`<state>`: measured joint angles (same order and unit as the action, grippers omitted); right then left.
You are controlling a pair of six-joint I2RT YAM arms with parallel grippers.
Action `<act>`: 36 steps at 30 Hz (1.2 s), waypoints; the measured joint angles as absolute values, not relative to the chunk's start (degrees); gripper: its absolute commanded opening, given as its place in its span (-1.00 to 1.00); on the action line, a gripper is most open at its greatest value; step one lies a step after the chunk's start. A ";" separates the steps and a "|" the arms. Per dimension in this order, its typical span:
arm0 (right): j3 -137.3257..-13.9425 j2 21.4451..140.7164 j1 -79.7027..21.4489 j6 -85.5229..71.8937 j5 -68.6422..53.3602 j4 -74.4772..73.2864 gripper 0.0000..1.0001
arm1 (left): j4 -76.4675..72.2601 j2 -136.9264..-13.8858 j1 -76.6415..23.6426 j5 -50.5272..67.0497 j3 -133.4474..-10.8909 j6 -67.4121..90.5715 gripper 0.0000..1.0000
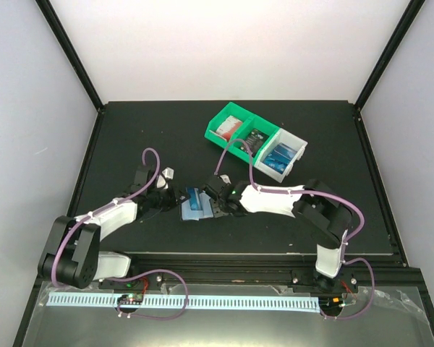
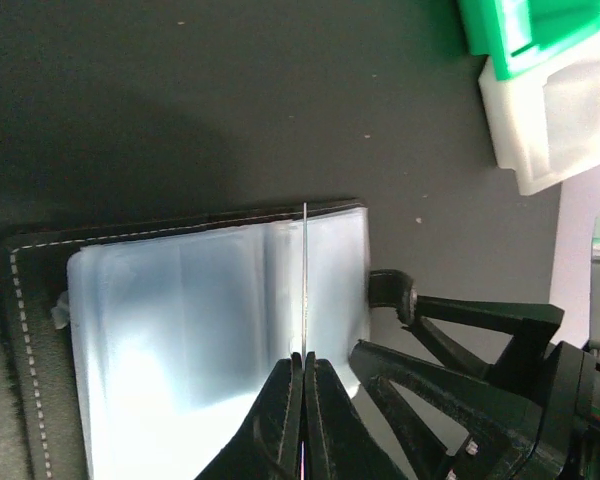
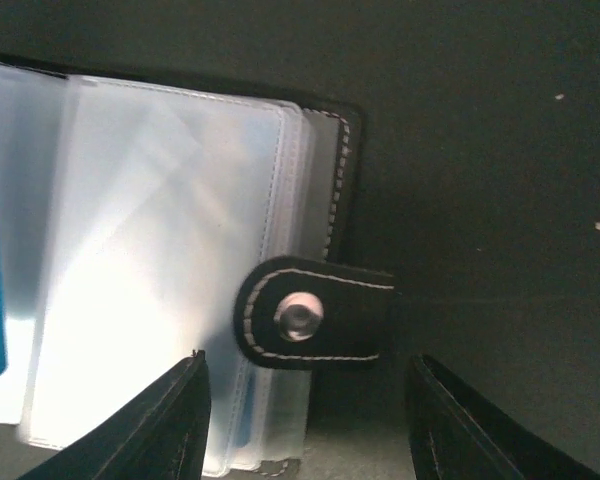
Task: Put the credit cards into the card holder
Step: Insert the credit card into the card holder.
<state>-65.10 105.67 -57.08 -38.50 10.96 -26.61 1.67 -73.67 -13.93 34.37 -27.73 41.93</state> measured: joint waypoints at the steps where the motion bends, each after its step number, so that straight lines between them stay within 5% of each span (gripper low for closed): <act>1: -65.34 106.19 -57.08 -38.50 11.42 -26.98 0.10 | 1.72 -74.08 -13.93 34.15 -27.73 41.93 -0.97; 11: -65.89 107.13 -57.08 -38.92 13.15 -28.62 -0.11 | 1.15 -77.82 -13.93 34.46 -27.73 42.00 -0.97; 36: -65.63 107.20 -57.08 -39.57 12.53 -27.90 -0.15 | -8.16 -81.71 -13.47 39.99 -26.33 49.60 -0.97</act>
